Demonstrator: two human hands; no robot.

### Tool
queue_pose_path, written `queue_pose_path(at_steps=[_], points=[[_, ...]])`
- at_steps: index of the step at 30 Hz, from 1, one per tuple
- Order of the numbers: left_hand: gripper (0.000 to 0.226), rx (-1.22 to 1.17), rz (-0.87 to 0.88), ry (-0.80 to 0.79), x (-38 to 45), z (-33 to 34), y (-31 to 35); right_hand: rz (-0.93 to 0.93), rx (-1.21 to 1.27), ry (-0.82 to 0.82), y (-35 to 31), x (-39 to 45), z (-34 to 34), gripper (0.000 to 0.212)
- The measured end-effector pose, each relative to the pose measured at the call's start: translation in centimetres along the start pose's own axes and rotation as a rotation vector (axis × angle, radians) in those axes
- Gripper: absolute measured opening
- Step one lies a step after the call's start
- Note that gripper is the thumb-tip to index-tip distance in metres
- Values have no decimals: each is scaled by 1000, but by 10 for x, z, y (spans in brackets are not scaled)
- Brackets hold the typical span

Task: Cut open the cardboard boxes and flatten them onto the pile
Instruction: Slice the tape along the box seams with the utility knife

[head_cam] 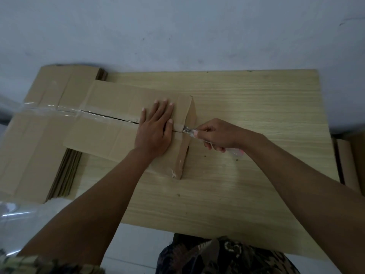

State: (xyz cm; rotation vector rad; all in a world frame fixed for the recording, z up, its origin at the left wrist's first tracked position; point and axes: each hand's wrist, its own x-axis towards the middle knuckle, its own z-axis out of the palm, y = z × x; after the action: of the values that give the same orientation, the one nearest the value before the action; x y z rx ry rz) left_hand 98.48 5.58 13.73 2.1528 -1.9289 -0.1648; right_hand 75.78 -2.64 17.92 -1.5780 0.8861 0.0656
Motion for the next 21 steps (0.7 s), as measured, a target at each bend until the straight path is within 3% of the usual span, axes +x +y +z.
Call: queue_pose_path(at_steps=[15, 21], points=[[58, 5, 40, -6, -1, 0, 1, 91, -36, -90, -3, -8, -8, 29], [62, 42, 40, -40, 2, -2, 2, 22, -154, -7, -7, -4, 0, 35]])
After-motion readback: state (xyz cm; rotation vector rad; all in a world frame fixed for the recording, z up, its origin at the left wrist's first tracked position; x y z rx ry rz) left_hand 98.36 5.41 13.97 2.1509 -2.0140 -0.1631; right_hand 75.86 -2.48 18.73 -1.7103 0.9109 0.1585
